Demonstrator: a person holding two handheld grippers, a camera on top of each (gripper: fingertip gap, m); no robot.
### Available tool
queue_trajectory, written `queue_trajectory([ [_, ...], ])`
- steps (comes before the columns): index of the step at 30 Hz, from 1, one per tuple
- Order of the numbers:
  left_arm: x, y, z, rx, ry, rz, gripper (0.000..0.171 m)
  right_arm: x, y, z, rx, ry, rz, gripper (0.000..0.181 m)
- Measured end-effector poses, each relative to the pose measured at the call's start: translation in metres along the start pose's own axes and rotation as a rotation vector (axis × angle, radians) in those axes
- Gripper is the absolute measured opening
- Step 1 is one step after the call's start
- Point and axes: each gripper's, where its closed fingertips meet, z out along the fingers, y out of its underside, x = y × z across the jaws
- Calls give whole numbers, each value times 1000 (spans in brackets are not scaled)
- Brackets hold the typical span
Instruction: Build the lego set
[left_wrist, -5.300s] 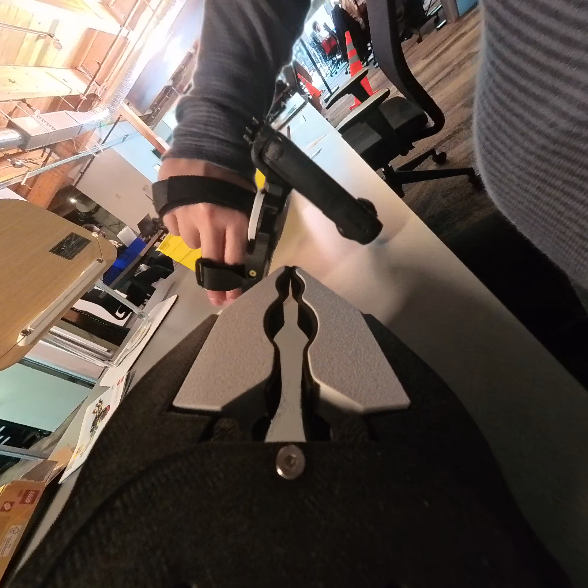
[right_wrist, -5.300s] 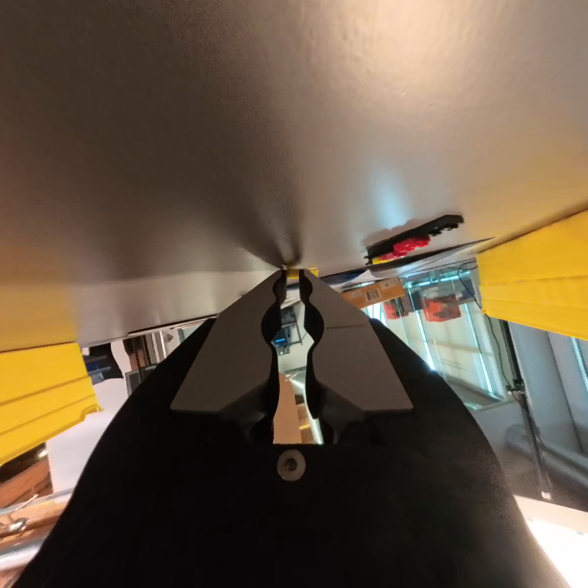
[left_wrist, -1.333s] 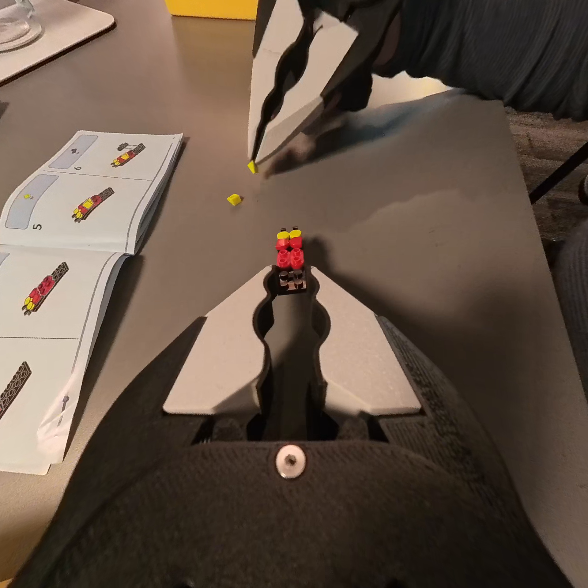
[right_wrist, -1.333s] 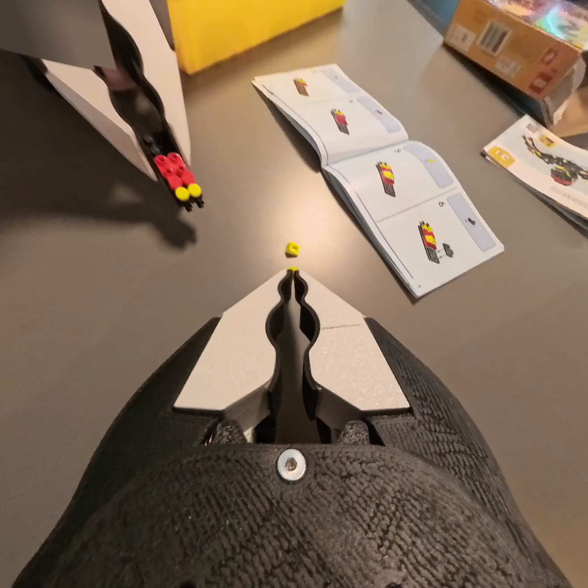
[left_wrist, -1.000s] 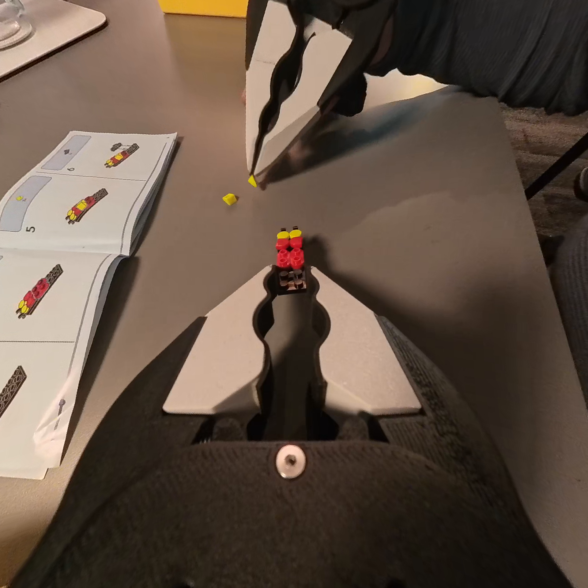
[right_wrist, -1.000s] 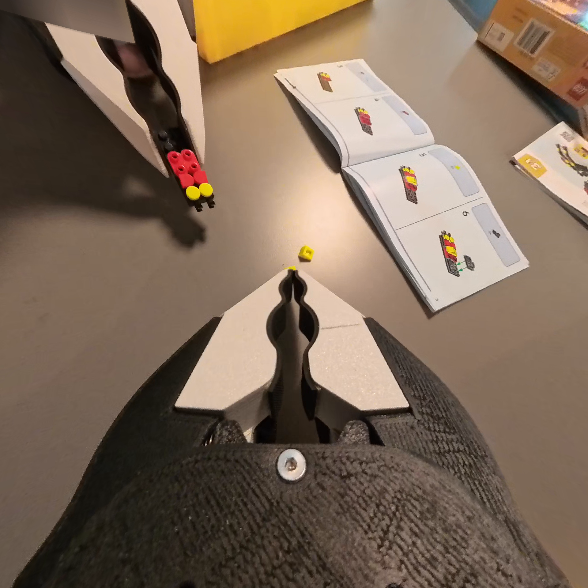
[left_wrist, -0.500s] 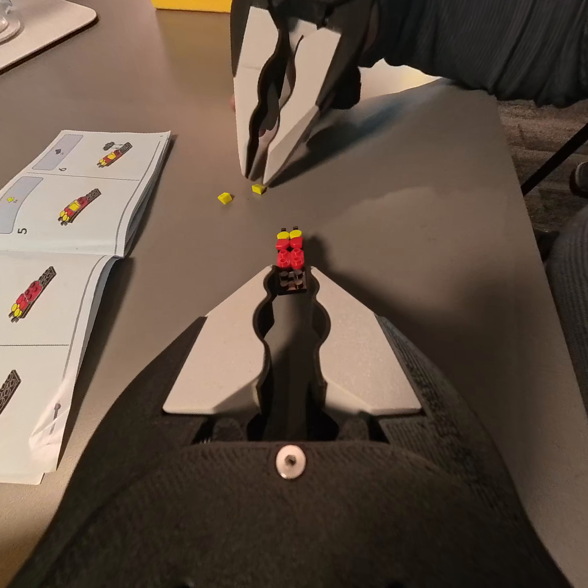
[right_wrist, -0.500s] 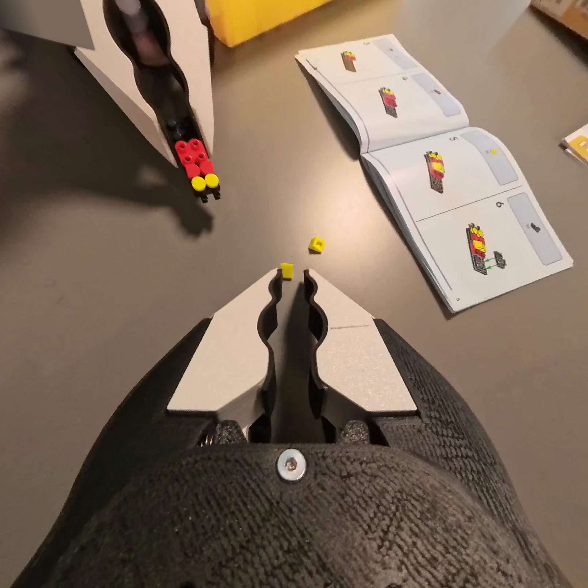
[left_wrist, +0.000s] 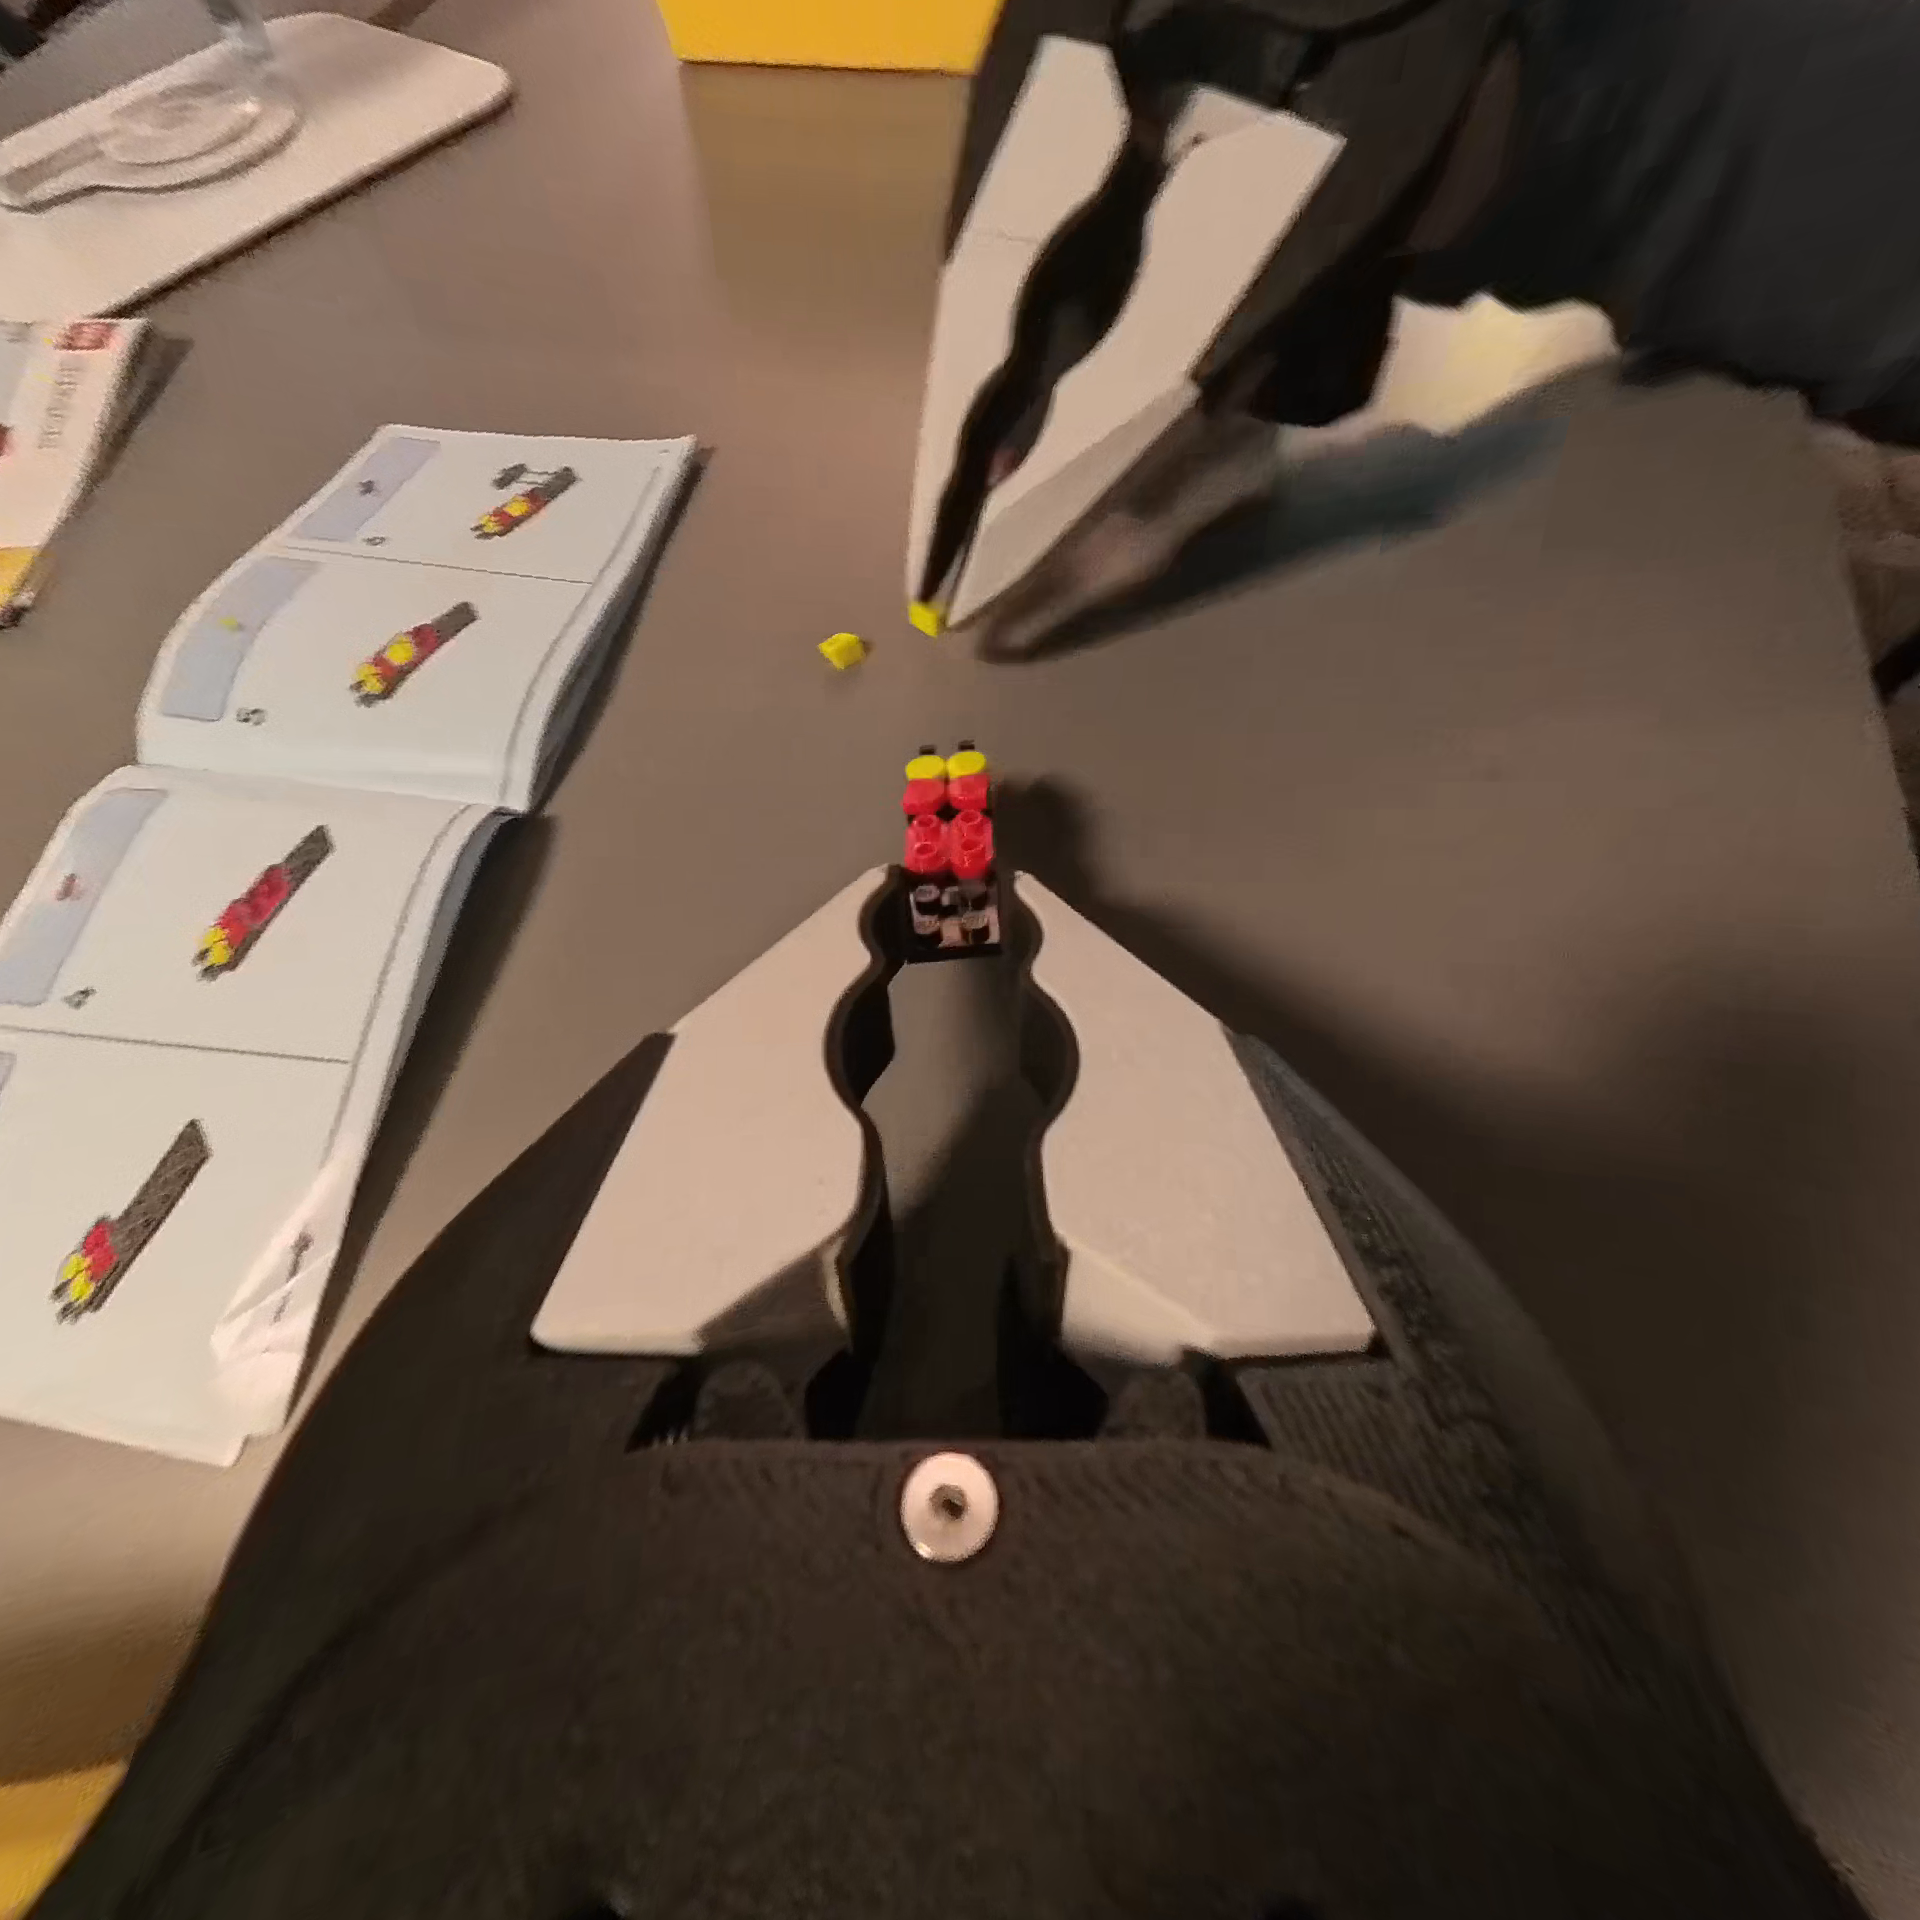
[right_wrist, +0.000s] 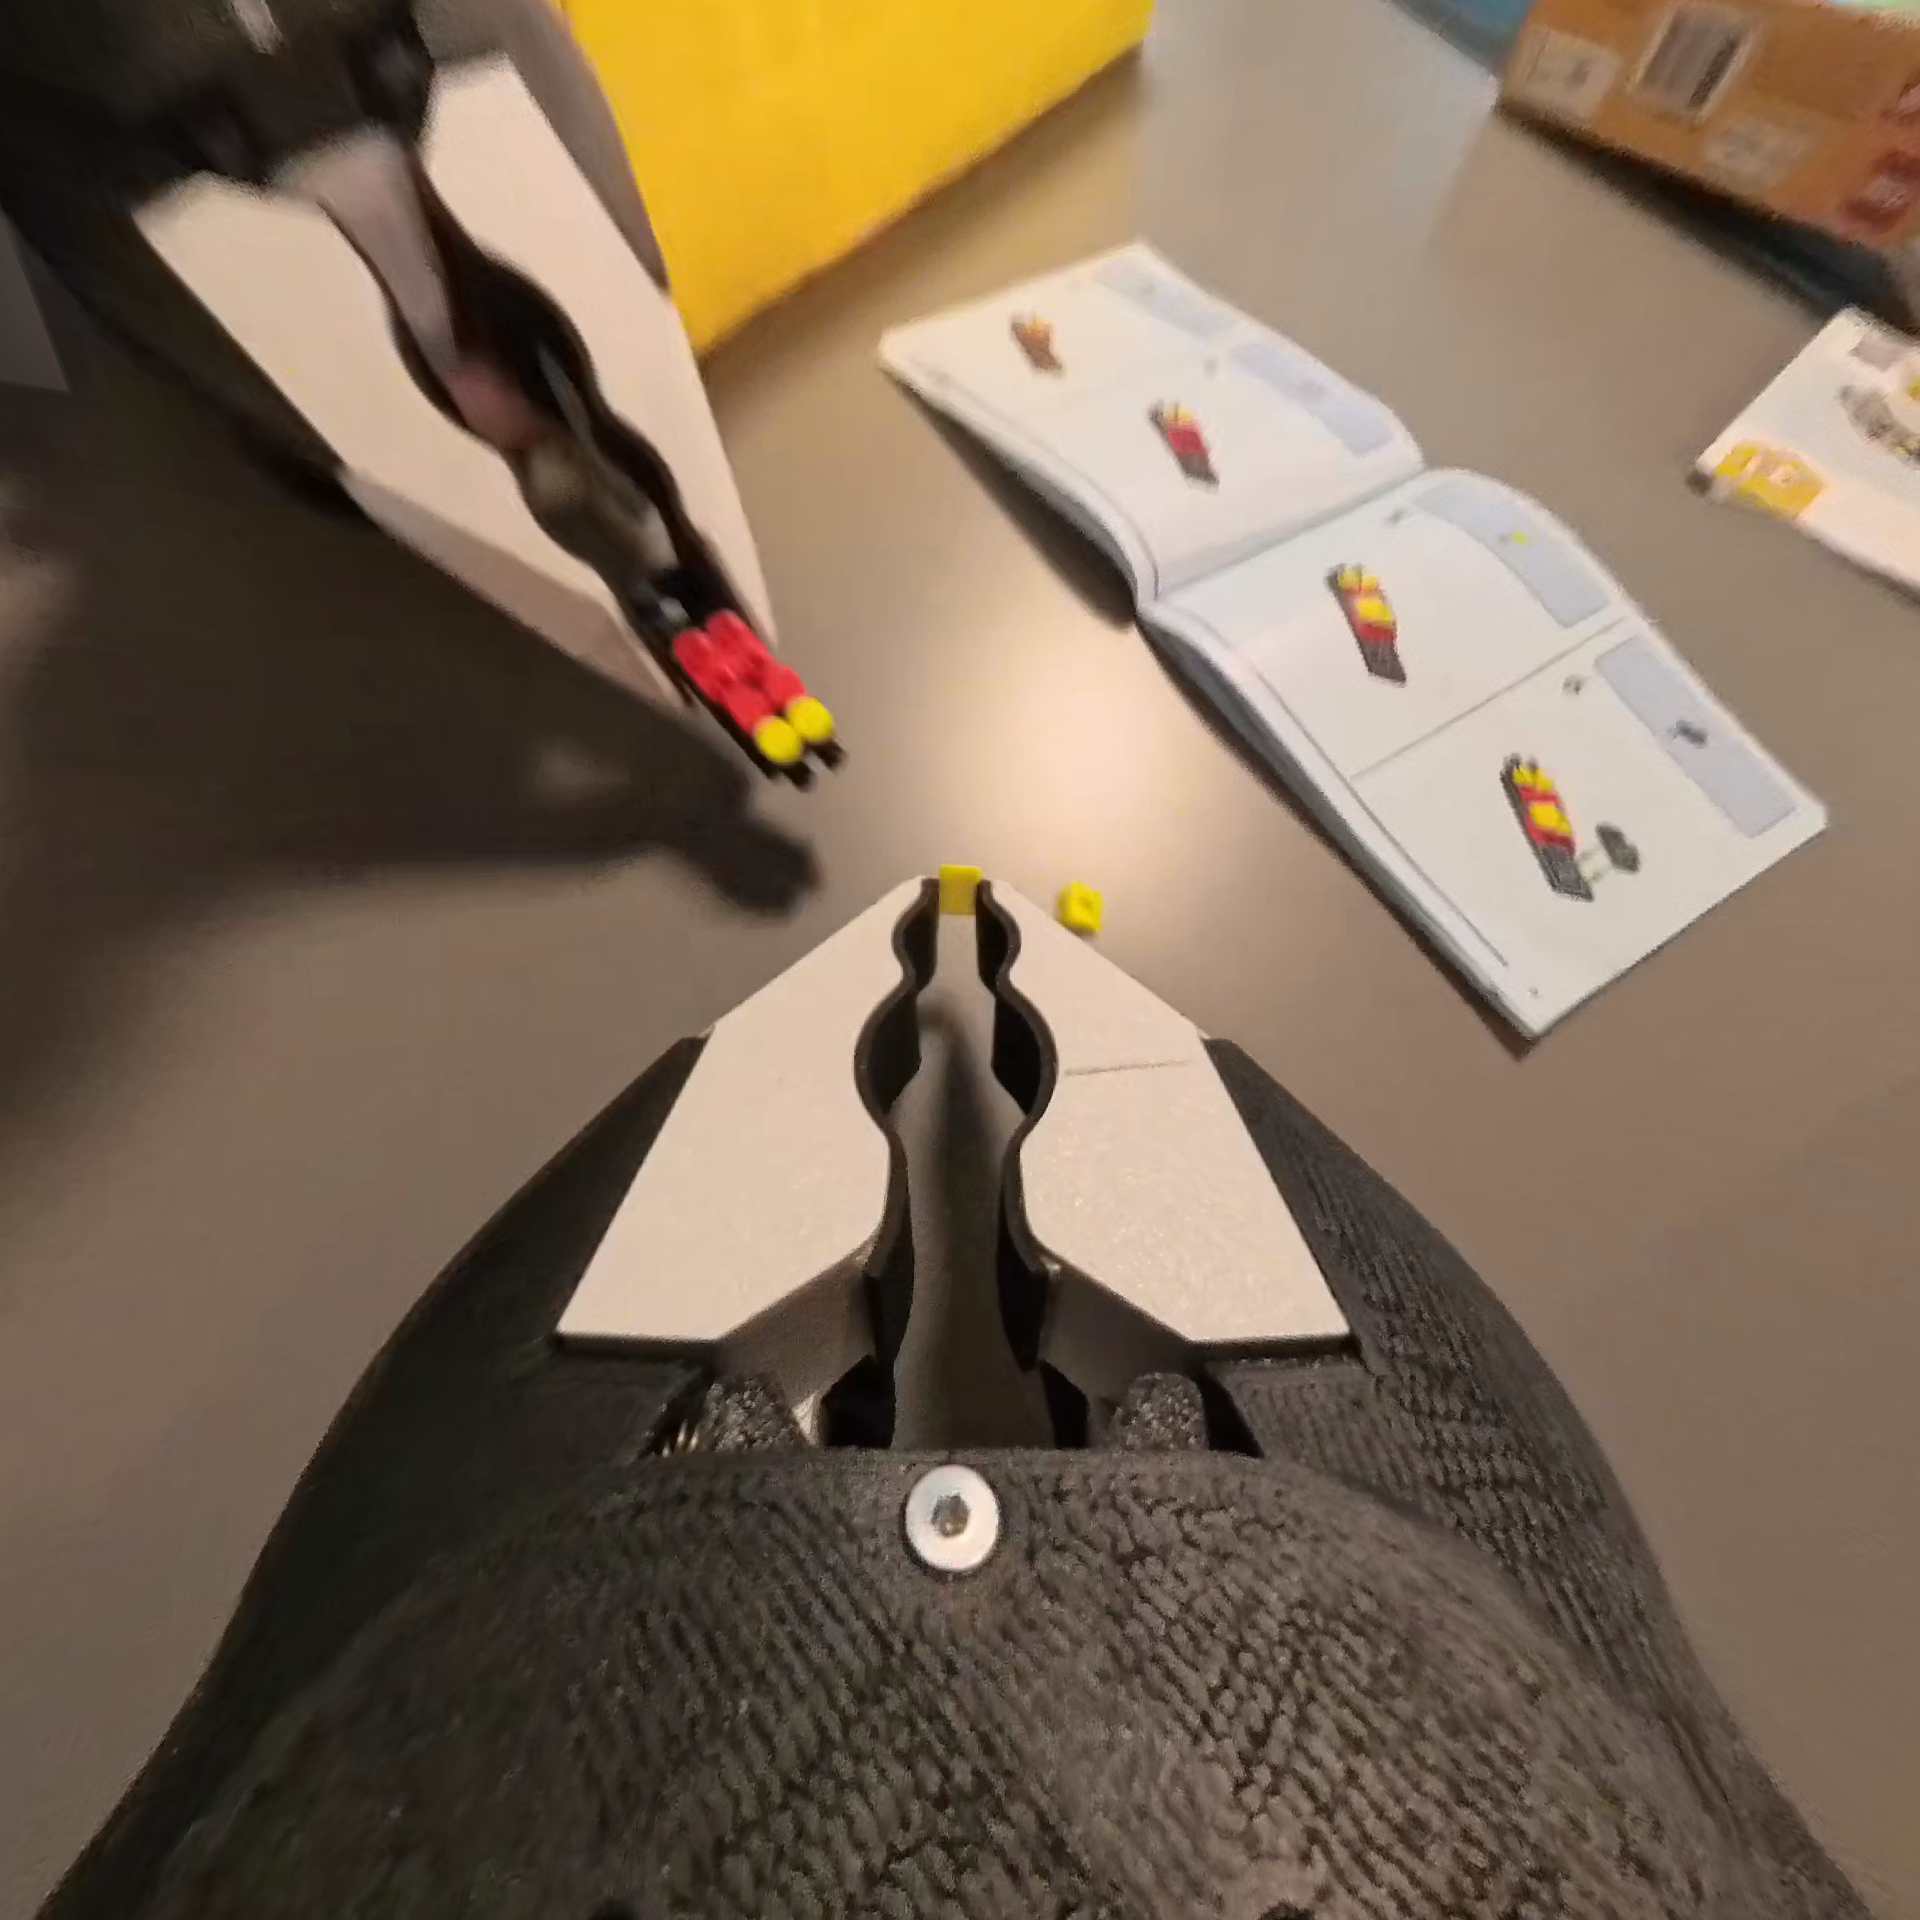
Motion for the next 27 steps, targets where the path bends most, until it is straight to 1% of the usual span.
queue_trajectory([
  [1, -3, -3, -1, 21, -26, 0, 16, -7, -12, 0, 45, 11, -1, 5],
  [3, -4, -7, -4, 55, -51, 23, 16, -24, -34, -1, 124, 14, -70, 5],
  [5, 1, -11, -6, 84, -46, 66, 17, -34, -50, -2, 163, 21, -136, 5],
  [7, 3, -13, -9, 110, -44, 87, 16, -36, -59, -3, 181, 8, -123, 5],
  [9, 0, -17, -13, 143, -63, 74, 16, -35, -62, -3, 178, 11, -67, 5],
  [12, -5, -19, -16, 167, -95, 56, 16, -30, -62, 2, 145, 100, 35, 5],
  [15, -7, -21, -17, 178, -133, 80, 16, -33, -59, 6, 124, 163, 117, 5],
  [18, -8, -22, -19, 189, -159, 96, 16, -40, -58, 8, 129, 189, 171, 5],
  [22, -9, -24, -21, 210, -165, 93, 16, -46, -64, 10, 151, 223, 183, 5],
  [27, -8, -25, -24, 230, -166, 94, 16, -44, -65, 12, 125, 279, 138, 5],
])
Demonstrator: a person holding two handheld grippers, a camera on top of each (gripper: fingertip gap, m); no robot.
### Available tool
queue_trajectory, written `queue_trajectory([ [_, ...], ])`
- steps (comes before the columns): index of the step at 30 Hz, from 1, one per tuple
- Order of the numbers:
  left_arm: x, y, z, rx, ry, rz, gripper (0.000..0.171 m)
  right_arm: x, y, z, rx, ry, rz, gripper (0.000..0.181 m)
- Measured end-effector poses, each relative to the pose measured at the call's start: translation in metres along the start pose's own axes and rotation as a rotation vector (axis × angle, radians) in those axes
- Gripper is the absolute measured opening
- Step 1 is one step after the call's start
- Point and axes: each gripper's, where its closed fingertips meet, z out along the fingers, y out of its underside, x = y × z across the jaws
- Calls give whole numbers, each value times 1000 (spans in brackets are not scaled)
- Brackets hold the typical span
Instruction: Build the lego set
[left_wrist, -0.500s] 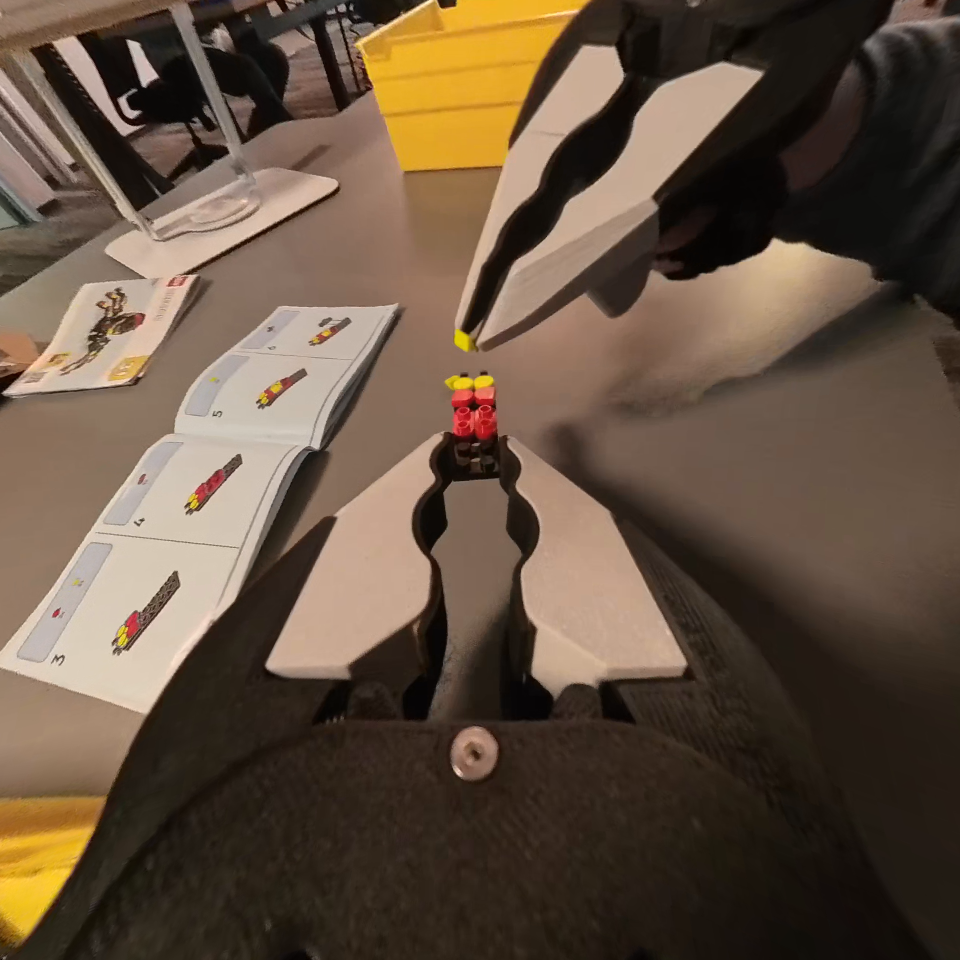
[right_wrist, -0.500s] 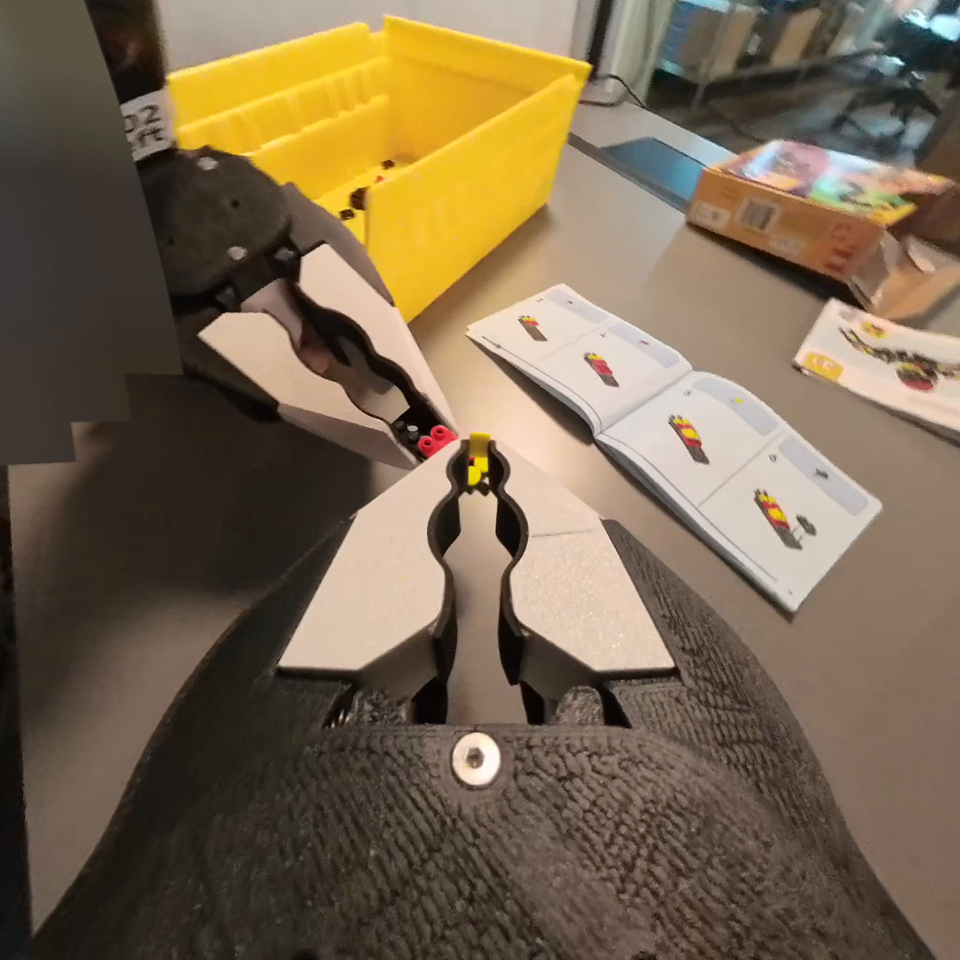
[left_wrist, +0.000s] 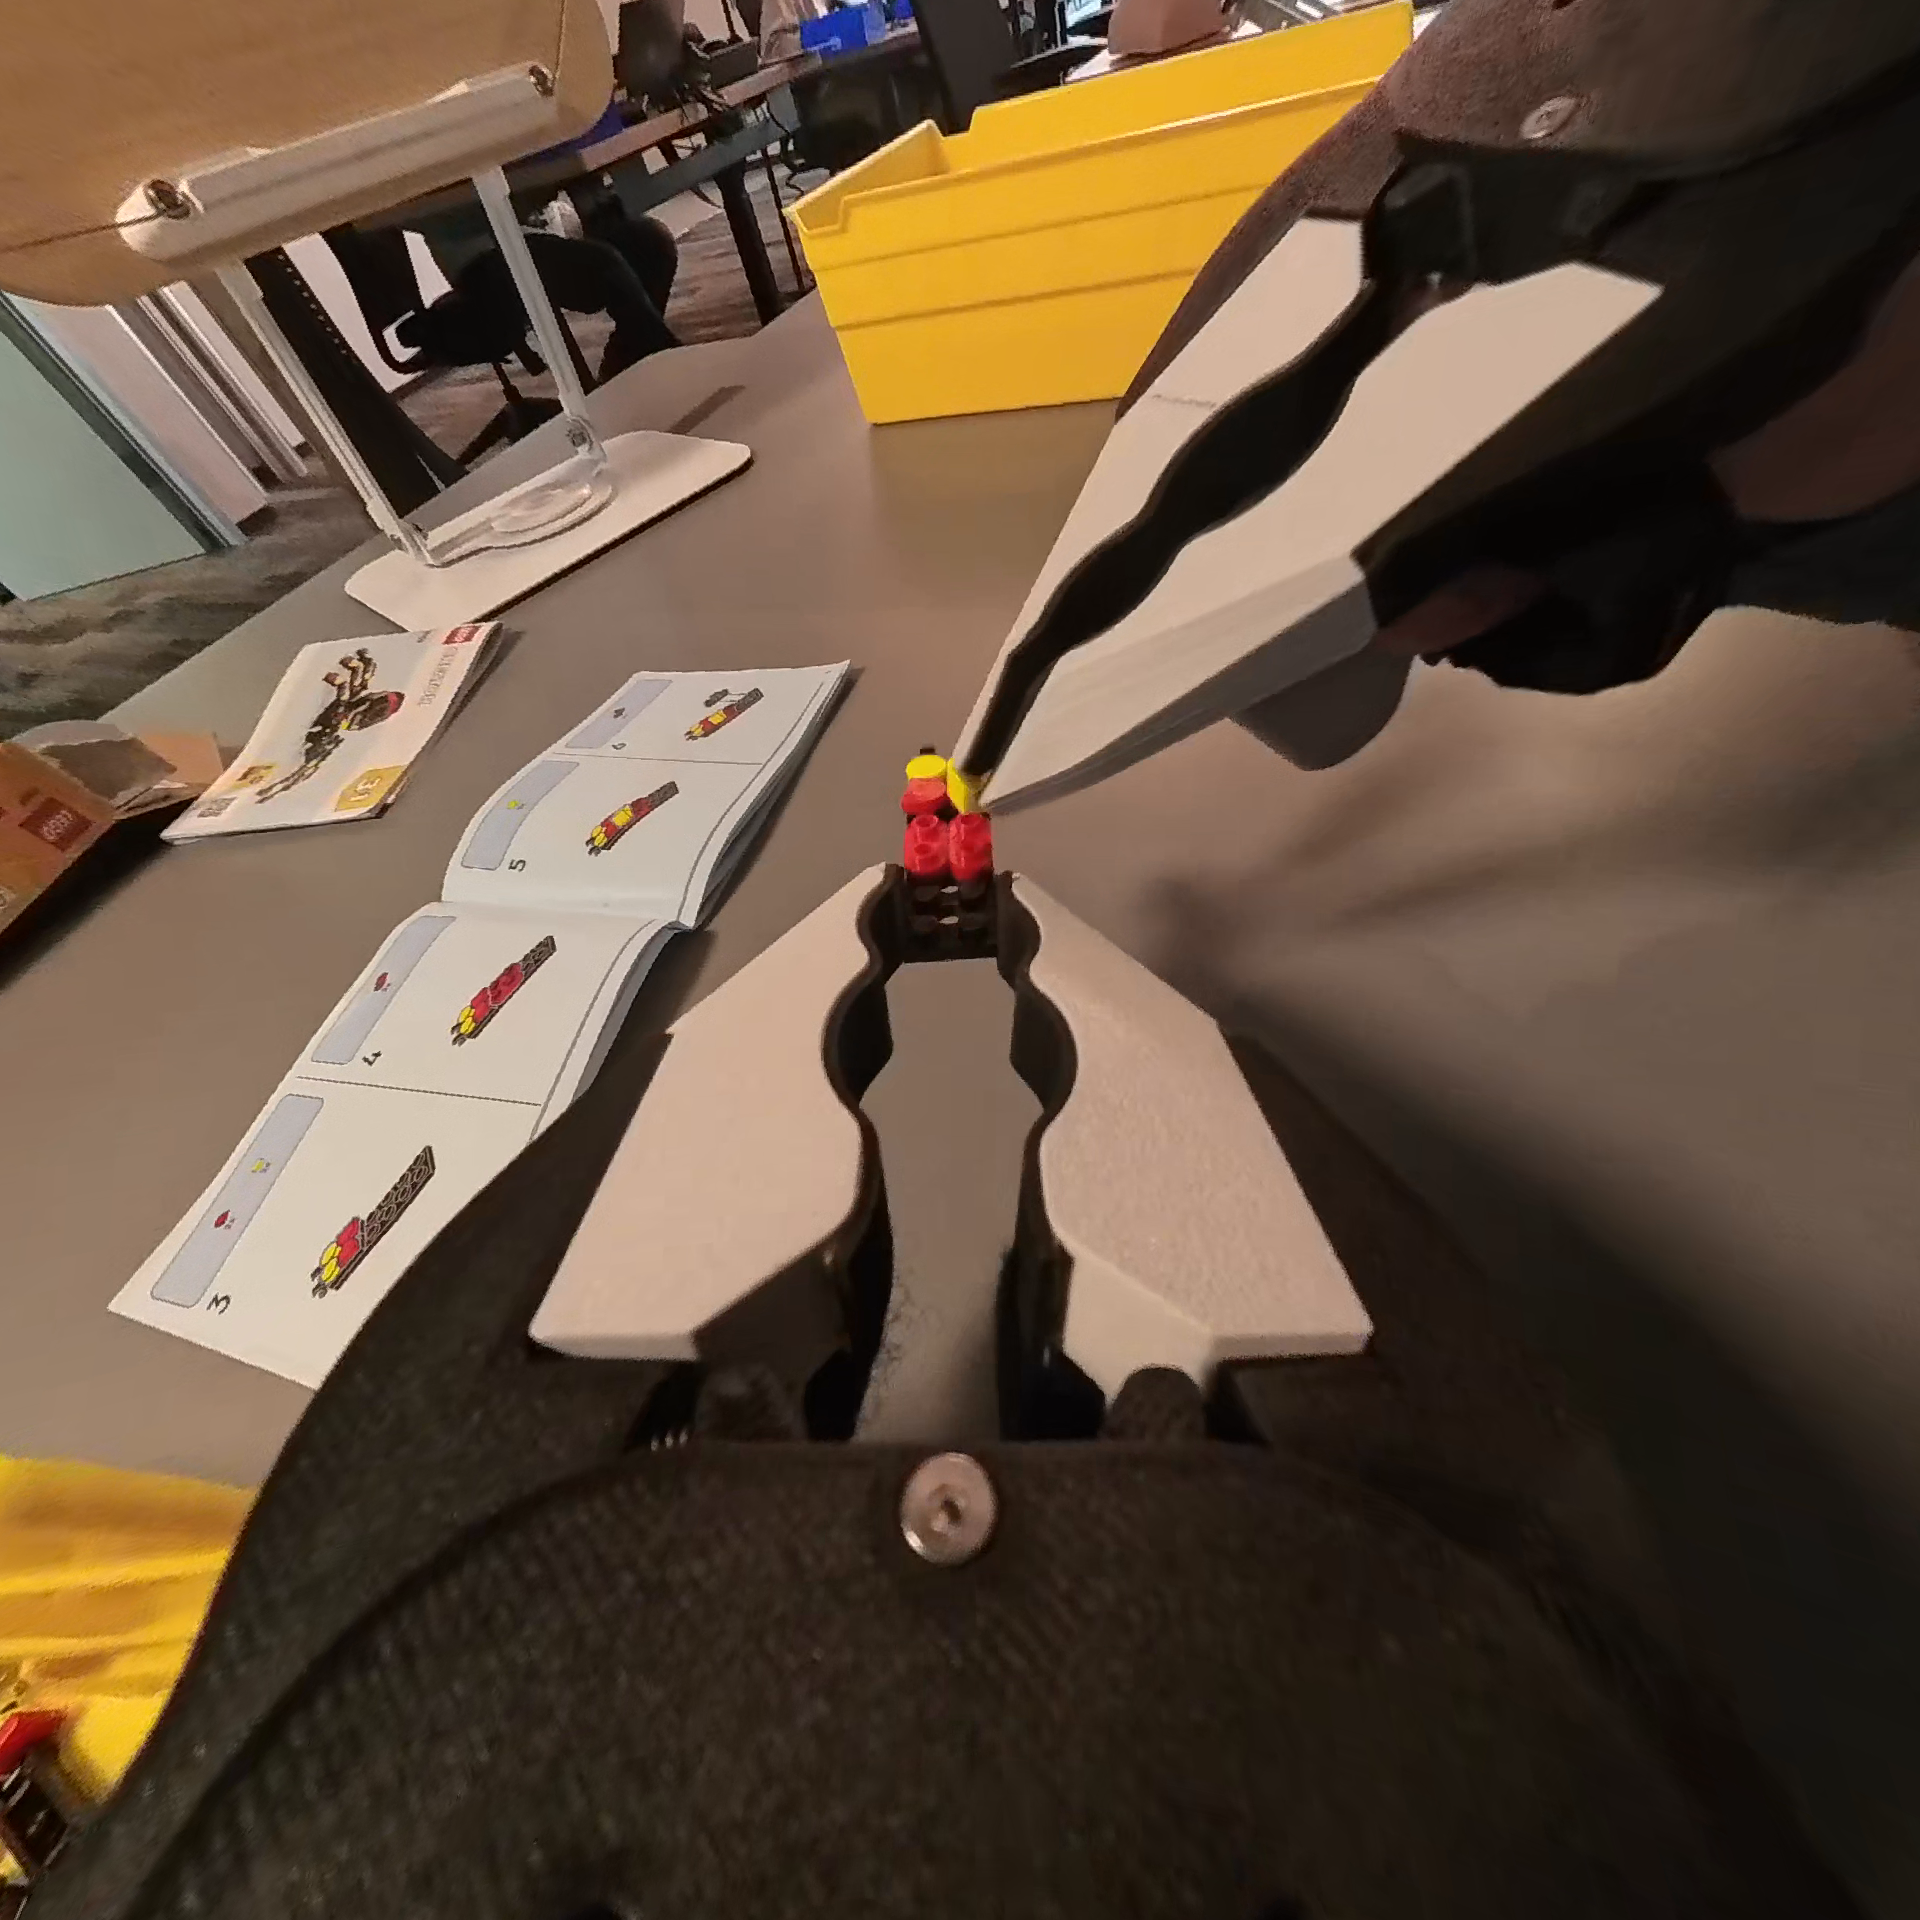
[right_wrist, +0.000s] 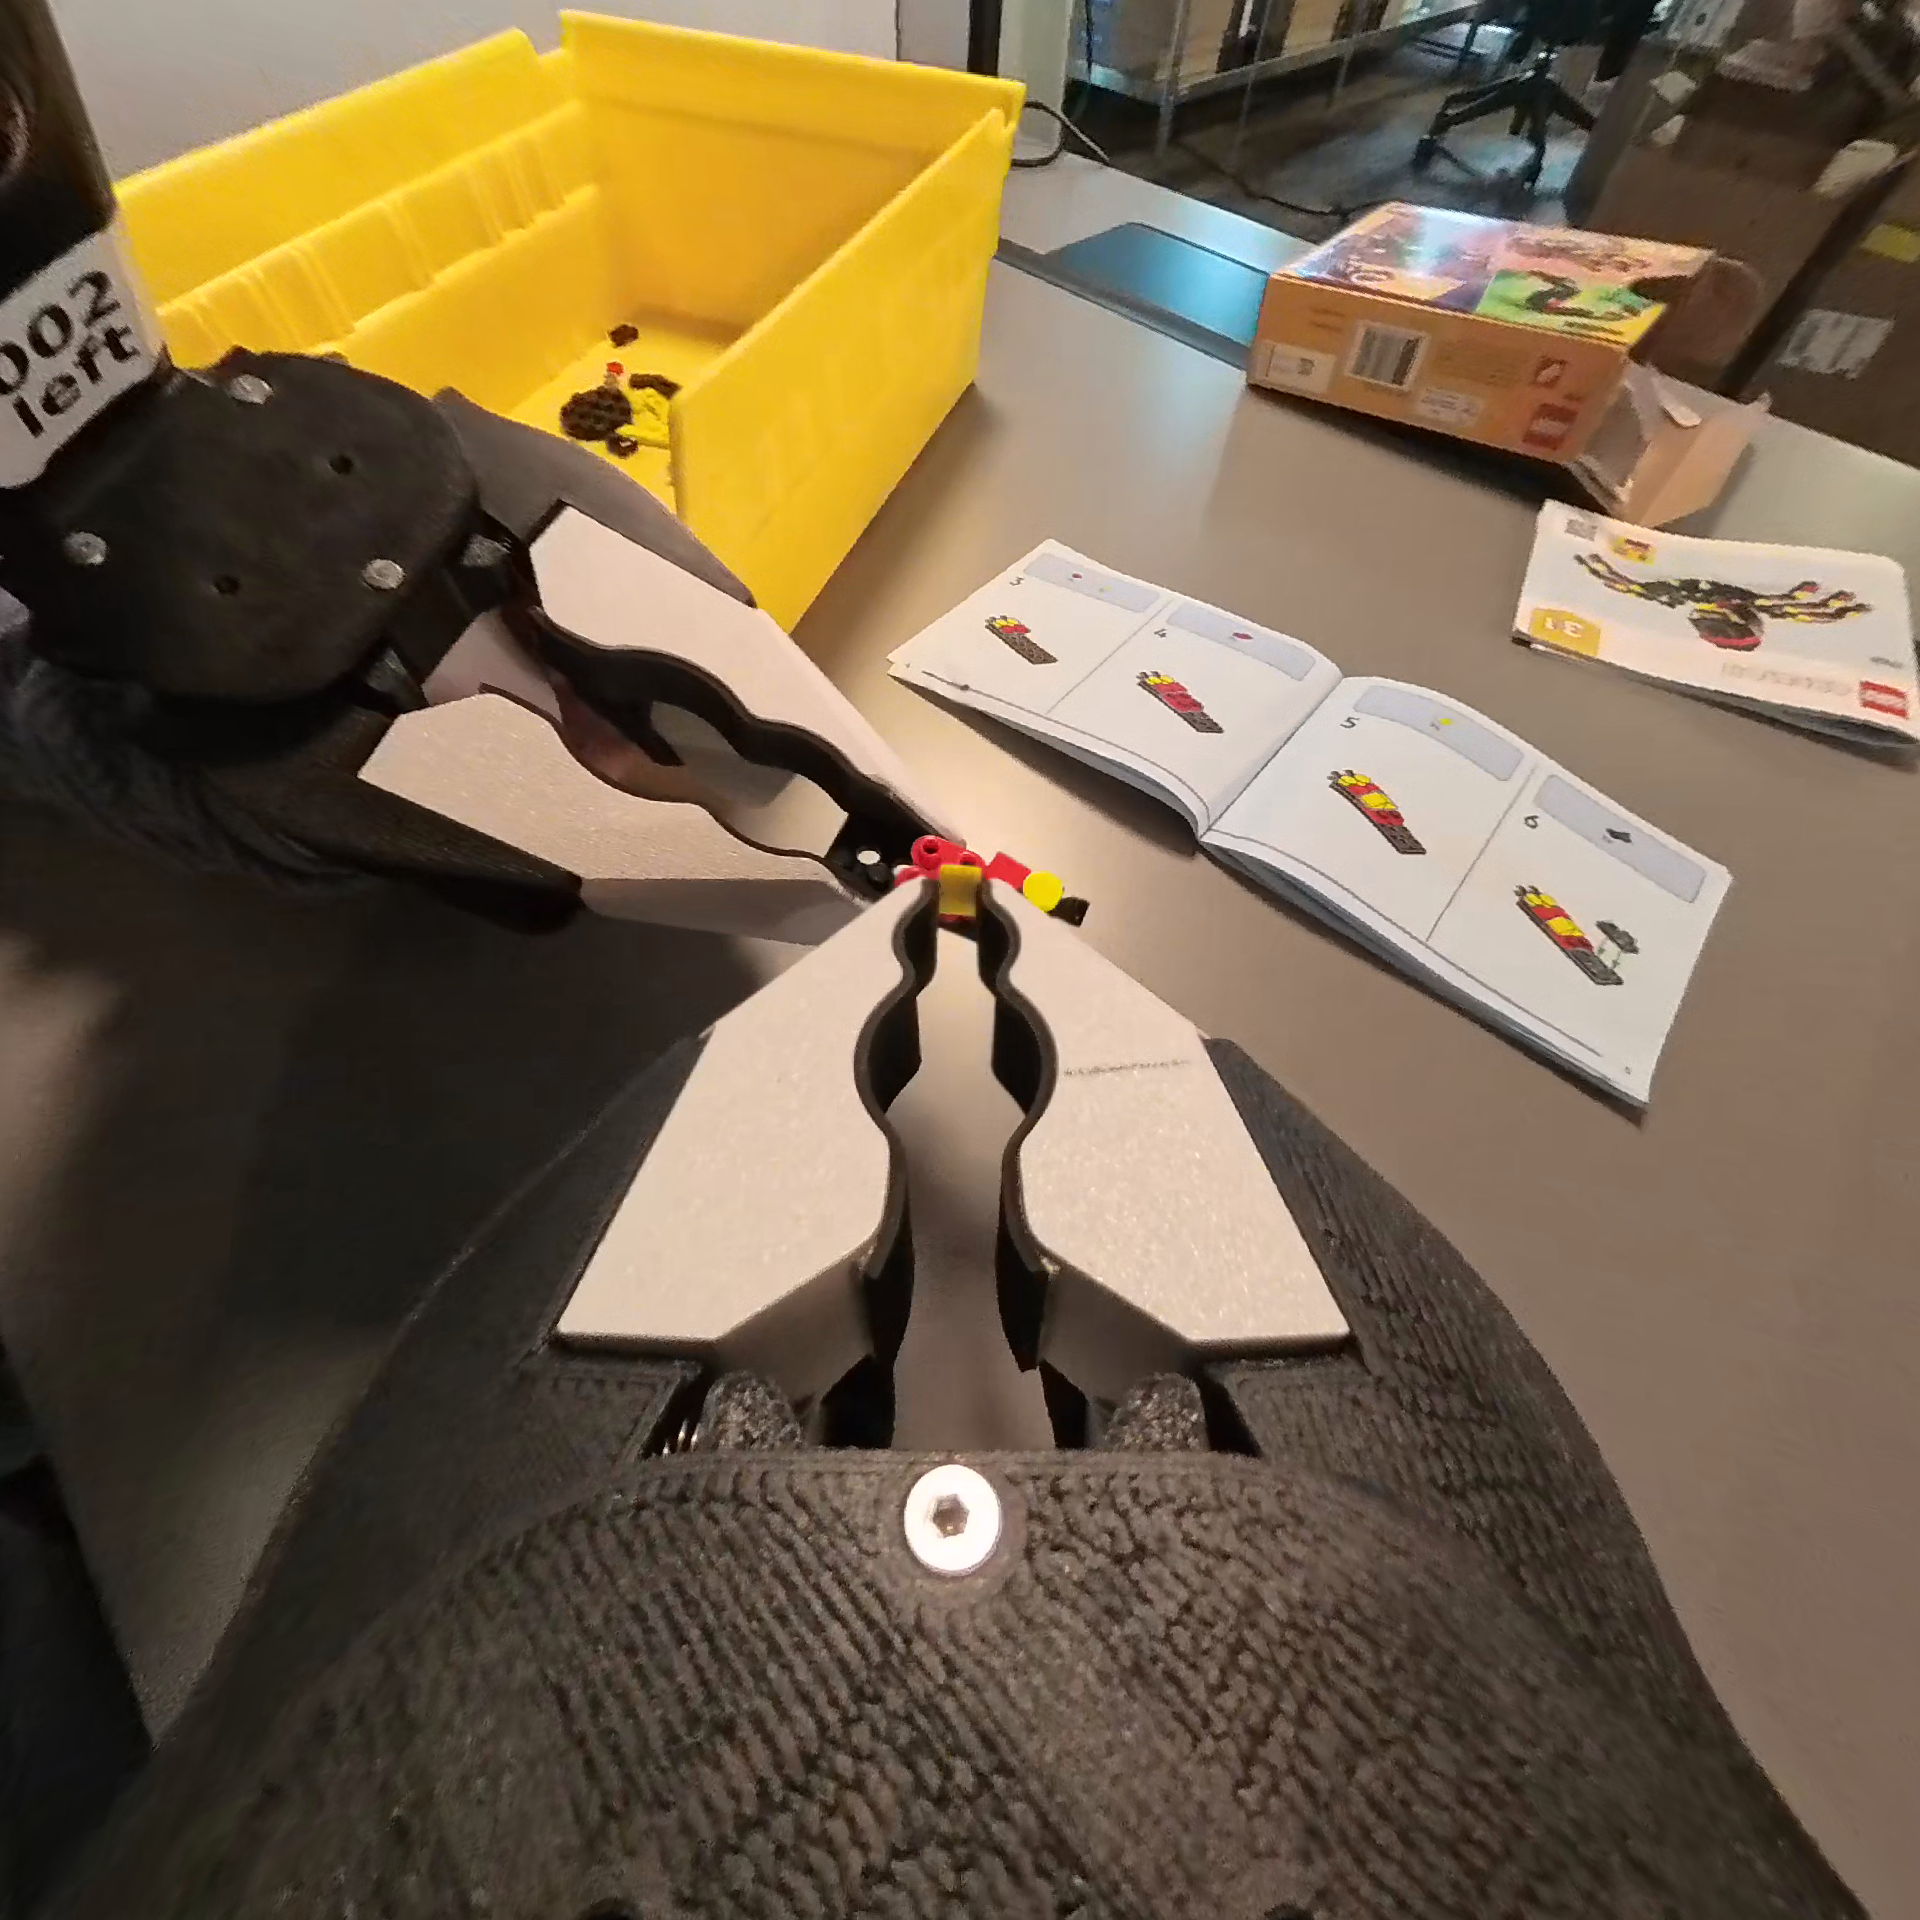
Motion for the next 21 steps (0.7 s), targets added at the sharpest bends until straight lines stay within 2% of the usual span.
queue_trajectory([
  [7, -1, -1, 0, 4, -5, -6, 16, -3, 0, 2, -5, -10, 27, 5],
  [21, -3, -3, 0, 19, -18, -10, 16, 0, -3, 4, -7, 62, -3, 5],
])
